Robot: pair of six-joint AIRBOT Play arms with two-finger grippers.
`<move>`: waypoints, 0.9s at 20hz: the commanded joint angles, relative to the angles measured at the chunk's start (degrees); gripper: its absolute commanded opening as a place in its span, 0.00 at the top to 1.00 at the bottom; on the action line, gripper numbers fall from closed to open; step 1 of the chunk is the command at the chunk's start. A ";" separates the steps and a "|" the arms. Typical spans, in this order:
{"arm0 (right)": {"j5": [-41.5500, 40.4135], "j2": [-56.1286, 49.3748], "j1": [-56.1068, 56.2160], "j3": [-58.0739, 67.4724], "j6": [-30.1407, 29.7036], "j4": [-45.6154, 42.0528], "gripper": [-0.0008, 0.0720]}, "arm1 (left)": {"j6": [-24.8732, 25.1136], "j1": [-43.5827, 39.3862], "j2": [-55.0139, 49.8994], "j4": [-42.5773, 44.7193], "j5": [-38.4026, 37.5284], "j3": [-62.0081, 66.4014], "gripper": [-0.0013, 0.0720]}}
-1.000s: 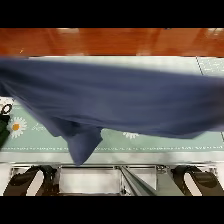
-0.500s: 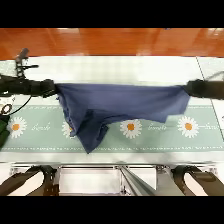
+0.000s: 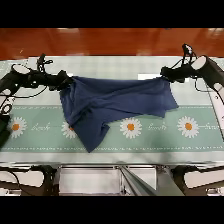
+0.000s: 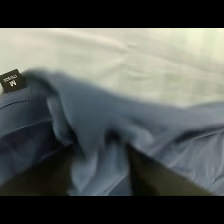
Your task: Fold the shirts.
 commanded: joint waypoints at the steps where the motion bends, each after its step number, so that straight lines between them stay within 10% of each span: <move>1: -0.52 -6.43 -0.20 6.54 -0.07 4.22 0.42 | 0.42 0.50 -2.43 0.00 -0.76 1.27 0.29; 8: 27.76 -0.35 -18.84 10.45 -3.34 5.20 0.44 | -0.28 13.27 -0.72 0.26 -16.52 8.76 0.29; 18: 21.20 12.66 -33.29 -25.18 -15.30 12.85 0.44 | 2.75 14.27 0.26 0.52 -22.53 -6.49 0.29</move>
